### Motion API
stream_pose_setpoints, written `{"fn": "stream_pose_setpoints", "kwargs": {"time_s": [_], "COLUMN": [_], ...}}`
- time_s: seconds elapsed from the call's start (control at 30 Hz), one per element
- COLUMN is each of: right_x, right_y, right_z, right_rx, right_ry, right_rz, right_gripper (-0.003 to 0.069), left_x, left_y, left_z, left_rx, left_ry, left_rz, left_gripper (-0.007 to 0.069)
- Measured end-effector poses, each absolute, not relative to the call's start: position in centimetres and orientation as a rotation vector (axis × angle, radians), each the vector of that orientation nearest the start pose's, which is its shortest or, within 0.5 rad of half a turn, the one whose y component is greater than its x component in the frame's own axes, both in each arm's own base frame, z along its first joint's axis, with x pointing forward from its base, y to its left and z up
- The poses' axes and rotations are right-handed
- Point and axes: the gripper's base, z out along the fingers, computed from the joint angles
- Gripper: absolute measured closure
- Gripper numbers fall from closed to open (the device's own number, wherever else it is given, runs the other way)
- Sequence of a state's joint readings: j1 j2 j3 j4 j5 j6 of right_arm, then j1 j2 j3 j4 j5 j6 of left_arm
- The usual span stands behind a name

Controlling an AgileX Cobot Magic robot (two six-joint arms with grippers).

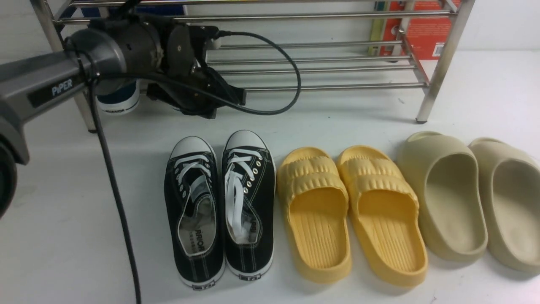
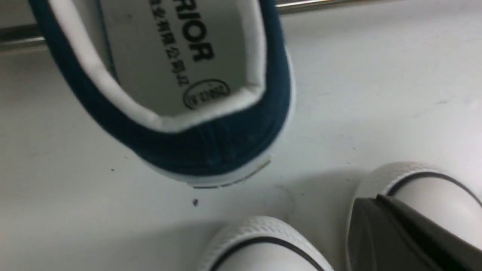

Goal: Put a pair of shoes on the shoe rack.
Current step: Use the left arm to put a shoe into the shoe rack

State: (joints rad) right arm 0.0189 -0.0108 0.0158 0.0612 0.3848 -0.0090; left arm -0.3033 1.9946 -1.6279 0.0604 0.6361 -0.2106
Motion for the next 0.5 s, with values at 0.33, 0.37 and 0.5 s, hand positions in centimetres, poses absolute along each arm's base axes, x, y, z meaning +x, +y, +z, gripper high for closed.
{"fn": "stream_pose_setpoints", "kwargs": {"time_s": [0.33, 0.37, 0.5], "right_x": [5.2, 5.2, 5.2], "right_y": [0.3, 0.3, 0.3], "right_z": [17.4, 17.4, 17.4], "right_rx": [0.011, 0.011, 0.011], "right_ry": [1.873, 1.873, 1.873], "right_rz": [0.067, 0.067, 0.067], "right_gripper": [0.0419, 0.0419, 0.0419], "left_x": [44.4, 44.4, 44.1], "left_y": [-10.2, -10.2, -10.4], "left_z": [24.4, 24.4, 24.9], "left_rx": [0.050, 0.042, 0.032], "left_ry": [2.452, 2.454, 2.464], "left_rz": [-0.029, -0.030, -0.030], "left_gripper": [0.0638, 0.0638, 0.0638]}}
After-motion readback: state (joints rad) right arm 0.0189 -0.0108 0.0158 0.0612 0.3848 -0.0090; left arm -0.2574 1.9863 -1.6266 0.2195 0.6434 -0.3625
